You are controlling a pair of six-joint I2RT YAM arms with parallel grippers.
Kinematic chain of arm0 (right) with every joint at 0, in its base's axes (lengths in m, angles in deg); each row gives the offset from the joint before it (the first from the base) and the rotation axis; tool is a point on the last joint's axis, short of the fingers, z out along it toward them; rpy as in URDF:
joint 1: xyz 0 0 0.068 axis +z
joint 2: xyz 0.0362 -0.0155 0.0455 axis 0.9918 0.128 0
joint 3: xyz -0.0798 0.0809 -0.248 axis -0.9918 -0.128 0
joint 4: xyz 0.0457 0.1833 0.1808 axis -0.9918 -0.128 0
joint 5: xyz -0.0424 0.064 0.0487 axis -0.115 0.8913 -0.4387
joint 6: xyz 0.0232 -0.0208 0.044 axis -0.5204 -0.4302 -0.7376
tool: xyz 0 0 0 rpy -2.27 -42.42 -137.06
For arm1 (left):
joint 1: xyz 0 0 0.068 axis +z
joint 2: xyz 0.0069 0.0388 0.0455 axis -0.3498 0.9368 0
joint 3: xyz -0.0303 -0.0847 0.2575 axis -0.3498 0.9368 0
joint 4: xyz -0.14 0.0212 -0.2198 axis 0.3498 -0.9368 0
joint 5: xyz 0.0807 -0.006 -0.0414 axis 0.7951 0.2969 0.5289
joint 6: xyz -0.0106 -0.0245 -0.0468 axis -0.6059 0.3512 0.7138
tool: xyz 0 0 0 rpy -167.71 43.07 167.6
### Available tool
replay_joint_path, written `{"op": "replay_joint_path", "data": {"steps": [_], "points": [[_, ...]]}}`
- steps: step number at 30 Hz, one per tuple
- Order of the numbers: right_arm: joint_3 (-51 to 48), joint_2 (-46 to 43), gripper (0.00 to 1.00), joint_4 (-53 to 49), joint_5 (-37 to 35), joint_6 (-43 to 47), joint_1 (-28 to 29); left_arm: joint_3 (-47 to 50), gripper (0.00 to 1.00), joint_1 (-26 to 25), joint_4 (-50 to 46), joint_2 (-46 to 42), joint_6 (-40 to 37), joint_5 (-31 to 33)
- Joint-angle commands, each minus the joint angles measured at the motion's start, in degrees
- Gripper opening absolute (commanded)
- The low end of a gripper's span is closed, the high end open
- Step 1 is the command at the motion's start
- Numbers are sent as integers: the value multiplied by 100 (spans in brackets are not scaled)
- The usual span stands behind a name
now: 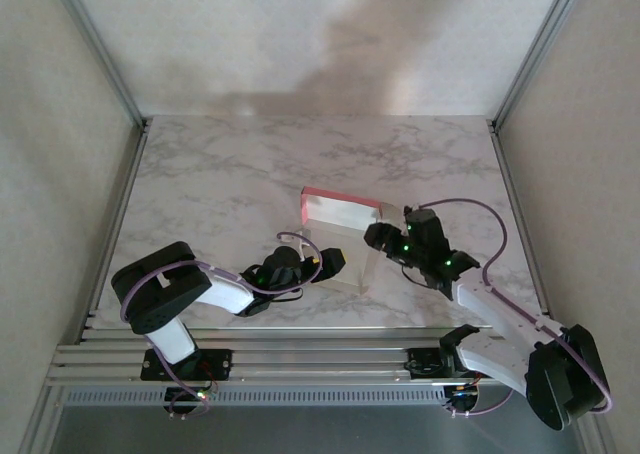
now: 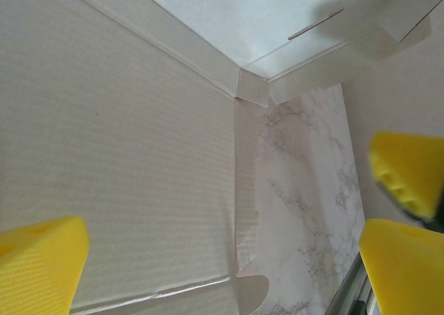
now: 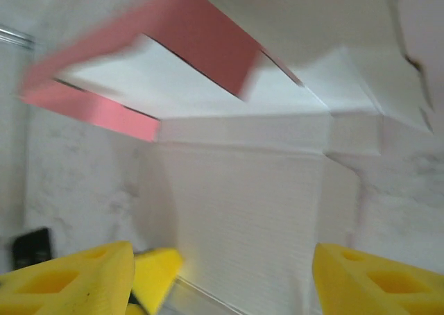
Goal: Fold the paper box
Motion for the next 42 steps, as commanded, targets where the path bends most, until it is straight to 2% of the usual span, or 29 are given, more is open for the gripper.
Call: {"op": "replay_joint_path", "data": {"steps": [1,7,11,15,20,30,42], "points": [[-230,137,74,301,-286,19,-17,86,99,-35,-85,138,180,127],[-331,762,81,791,-647,-262,-29,108,99,-62,-31,164,262,133],[-296,1209,88,1258,-584,-273,-25,163,100,-66,-18,121,275,160],[-269,1569,91,1759,-456,-336,-32,180,99,-74,-47,95,263,169],[-205,1868,93,2056,-645,-379,-27,181,100,-100,-48,98,270,169],[-136,2292,95,2489,-1068,-581,-39,198,100,-162,-10,100,315,209],[-325,2657,91,3952,-720,-323,-24,207,99,-246,134,179,484,282]]}}
